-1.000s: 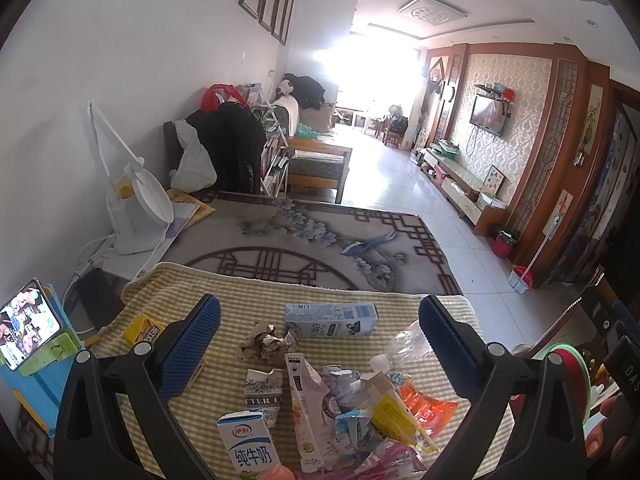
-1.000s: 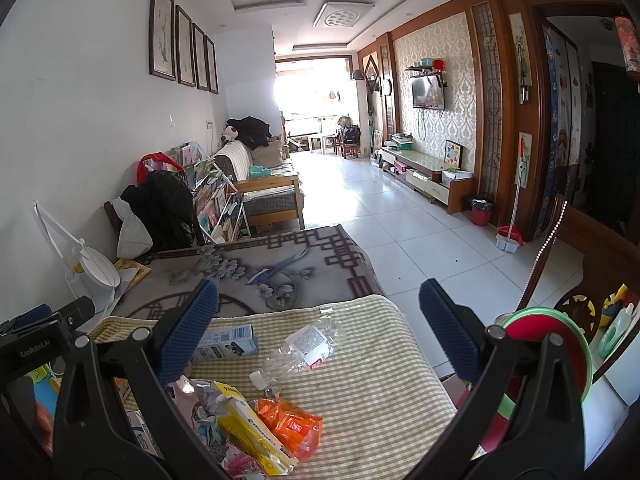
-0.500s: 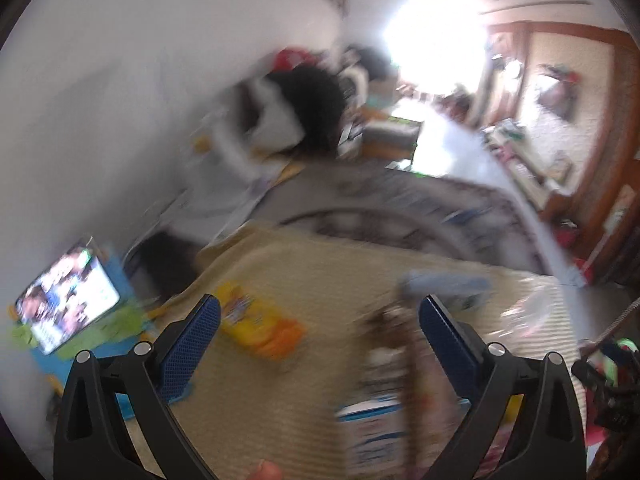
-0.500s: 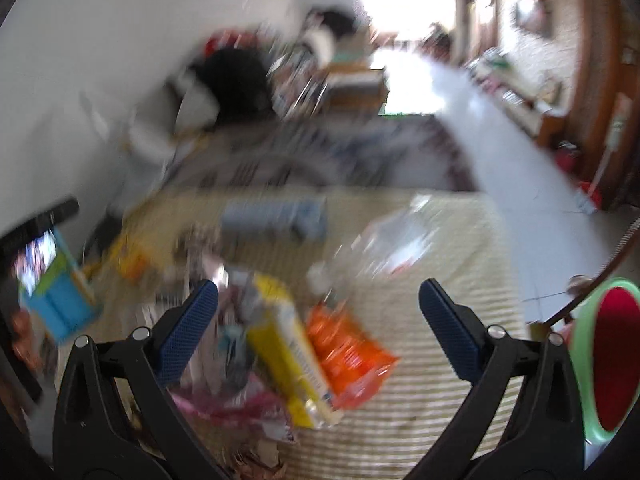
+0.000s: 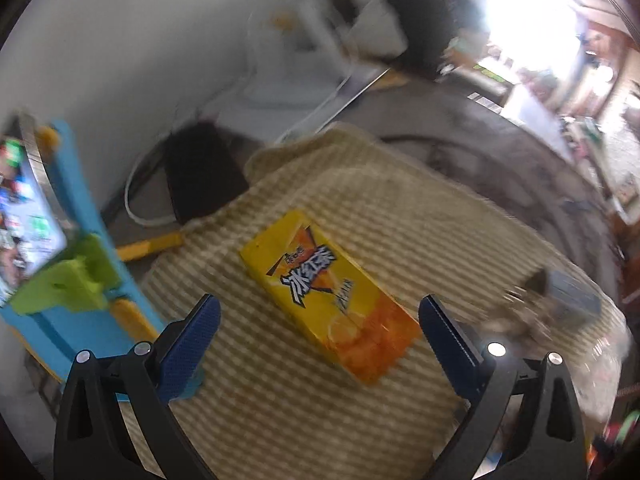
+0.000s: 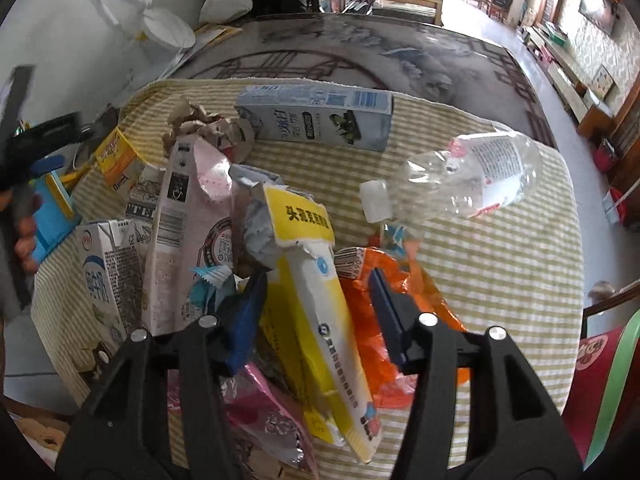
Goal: Collect trash
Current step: 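Grasp the yellow iced-tea carton with the left tool while the right tool grasps a yellow paper box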
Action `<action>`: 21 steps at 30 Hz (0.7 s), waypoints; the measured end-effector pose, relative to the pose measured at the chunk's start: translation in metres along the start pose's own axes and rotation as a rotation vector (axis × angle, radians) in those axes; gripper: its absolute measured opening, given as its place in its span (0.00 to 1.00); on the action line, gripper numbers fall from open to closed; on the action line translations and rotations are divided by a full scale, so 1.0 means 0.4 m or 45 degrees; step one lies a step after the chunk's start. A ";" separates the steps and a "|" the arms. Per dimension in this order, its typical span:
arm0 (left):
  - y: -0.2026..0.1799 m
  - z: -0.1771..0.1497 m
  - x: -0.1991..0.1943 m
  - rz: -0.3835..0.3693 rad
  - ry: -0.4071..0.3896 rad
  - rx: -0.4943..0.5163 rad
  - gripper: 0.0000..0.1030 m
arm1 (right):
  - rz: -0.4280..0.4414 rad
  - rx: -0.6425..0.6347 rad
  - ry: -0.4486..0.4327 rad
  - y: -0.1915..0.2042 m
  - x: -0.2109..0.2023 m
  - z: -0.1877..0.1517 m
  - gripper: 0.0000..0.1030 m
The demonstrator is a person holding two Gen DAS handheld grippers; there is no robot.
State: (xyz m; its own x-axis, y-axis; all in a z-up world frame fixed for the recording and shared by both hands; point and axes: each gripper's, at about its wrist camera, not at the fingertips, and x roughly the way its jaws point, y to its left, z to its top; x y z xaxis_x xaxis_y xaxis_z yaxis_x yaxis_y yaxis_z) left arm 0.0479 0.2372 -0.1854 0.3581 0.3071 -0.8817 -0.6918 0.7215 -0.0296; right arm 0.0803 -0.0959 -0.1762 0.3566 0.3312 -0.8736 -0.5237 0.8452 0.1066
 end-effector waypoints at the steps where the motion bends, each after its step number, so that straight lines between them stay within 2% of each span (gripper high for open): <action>1: 0.002 0.005 0.024 0.022 0.033 -0.033 0.92 | 0.000 -0.002 0.001 0.004 0.001 0.000 0.51; 6: 0.015 0.025 0.117 0.018 0.133 -0.160 0.92 | 0.047 0.065 -0.004 -0.007 -0.004 0.004 0.56; 8: 0.016 0.023 0.127 0.004 0.149 -0.179 0.87 | 0.063 0.091 -0.018 -0.010 -0.016 0.000 0.62; 10: 0.018 0.015 0.129 -0.048 0.145 -0.189 0.82 | 0.066 0.104 -0.028 -0.012 -0.027 -0.002 0.62; 12: 0.013 0.008 0.131 -0.088 0.125 -0.170 0.79 | 0.060 0.098 -0.006 -0.014 -0.018 -0.004 0.56; 13: 0.007 0.007 0.131 -0.104 0.118 -0.149 0.76 | 0.063 0.105 0.010 -0.015 -0.011 -0.007 0.37; 14: 0.002 0.005 0.126 -0.121 0.113 -0.128 0.69 | 0.070 0.124 0.017 -0.020 -0.007 -0.011 0.30; 17: -0.014 -0.011 0.081 -0.174 0.072 -0.051 0.60 | 0.079 0.147 -0.019 -0.025 -0.026 -0.013 0.20; 21: -0.048 -0.040 -0.032 -0.212 -0.070 0.077 0.59 | 0.092 0.151 -0.148 -0.020 -0.102 -0.005 0.18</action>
State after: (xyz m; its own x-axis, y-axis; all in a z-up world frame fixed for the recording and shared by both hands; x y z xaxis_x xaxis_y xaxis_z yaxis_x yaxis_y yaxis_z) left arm 0.0468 0.2094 -0.1811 0.4992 0.2124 -0.8400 -0.5819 0.8005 -0.1434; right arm 0.0682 -0.1172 -0.1423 0.4123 0.4333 -0.8014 -0.4588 0.8587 0.2282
